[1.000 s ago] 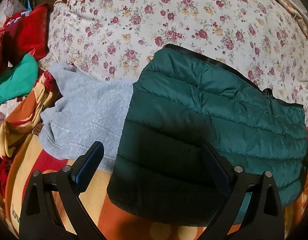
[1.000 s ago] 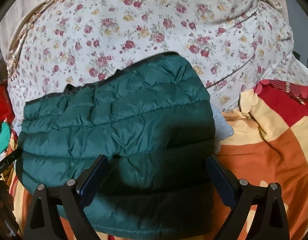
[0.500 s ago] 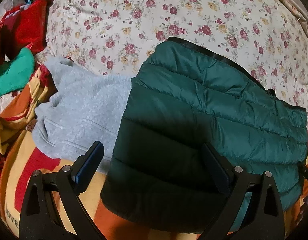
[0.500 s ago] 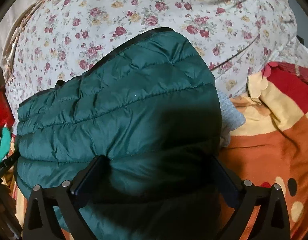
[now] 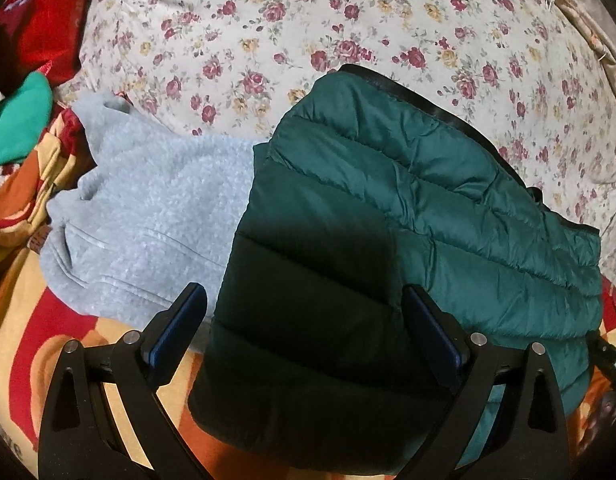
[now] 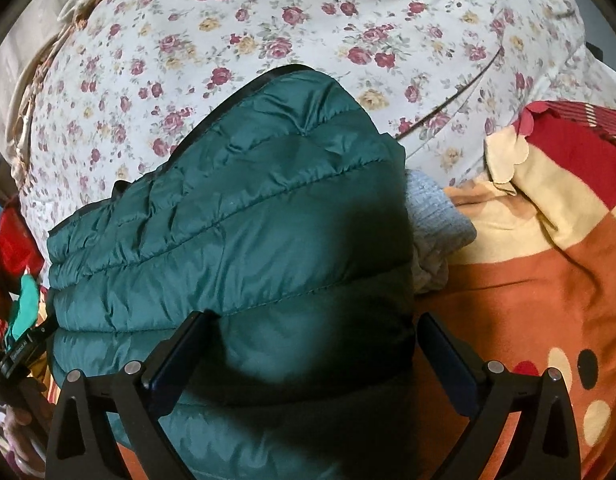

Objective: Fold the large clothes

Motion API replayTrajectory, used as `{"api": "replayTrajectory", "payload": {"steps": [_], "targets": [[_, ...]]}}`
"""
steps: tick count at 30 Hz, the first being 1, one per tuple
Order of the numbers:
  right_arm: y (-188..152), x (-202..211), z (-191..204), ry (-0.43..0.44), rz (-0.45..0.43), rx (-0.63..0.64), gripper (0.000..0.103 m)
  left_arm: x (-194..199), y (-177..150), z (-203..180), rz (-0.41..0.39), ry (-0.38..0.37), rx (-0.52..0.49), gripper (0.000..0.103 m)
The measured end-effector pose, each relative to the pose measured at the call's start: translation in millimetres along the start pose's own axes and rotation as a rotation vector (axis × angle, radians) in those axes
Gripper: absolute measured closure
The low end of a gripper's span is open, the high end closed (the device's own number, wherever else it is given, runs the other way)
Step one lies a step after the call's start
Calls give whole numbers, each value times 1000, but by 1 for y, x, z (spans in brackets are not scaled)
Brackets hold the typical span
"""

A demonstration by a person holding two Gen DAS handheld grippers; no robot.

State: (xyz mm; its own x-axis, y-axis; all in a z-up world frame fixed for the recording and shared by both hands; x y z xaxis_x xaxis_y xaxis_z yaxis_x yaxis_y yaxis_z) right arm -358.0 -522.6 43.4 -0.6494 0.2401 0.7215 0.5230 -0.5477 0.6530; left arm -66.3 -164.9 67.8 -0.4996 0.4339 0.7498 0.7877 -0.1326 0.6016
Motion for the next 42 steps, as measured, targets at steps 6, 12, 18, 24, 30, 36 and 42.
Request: {"api": "replayTrajectory", "payload": {"steps": [6, 12, 18, 24, 30, 36, 42], "targets": [[3, -10, 0, 32, 5, 5, 1, -12, 4, 5, 50, -51, 28, 1], [7, -26, -9, 118, 24, -30, 0, -23, 8, 7, 83, -115, 24, 1], [12, -37, -8, 192, 35, -21, 0, -40, 13, 9, 144, -190, 44, 0], [18, -47, -9, 247, 44, -1, 0, -56, 17, 11, 205, -267, 76, 0], [18, -53, -12, 287, 50, 3, 0, -73, 18, 12, 249, -329, 124, 0], [17, -43, -3, 303, 30, 18, 19, -63, 17, 1, 232, -319, 99, 19], [23, -5, 11, 335, 25, 33, 59, -24, 17, -4, 212, -327, 59, 56]]}}
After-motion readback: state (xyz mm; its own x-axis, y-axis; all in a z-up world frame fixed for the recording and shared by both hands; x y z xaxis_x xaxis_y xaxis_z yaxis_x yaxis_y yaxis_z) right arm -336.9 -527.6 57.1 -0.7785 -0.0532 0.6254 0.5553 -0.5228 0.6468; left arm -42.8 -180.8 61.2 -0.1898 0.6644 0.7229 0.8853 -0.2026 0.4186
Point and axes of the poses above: each gripper's, at about its wrist camera, not at the fingertips, and x roughly against the way its jaws point, z to its left, y to its top, the point moved 2 cm from there along -x, roughly the way its jaws point, and after that the axes turned 7 degrees about x, right-handed, at the moved point
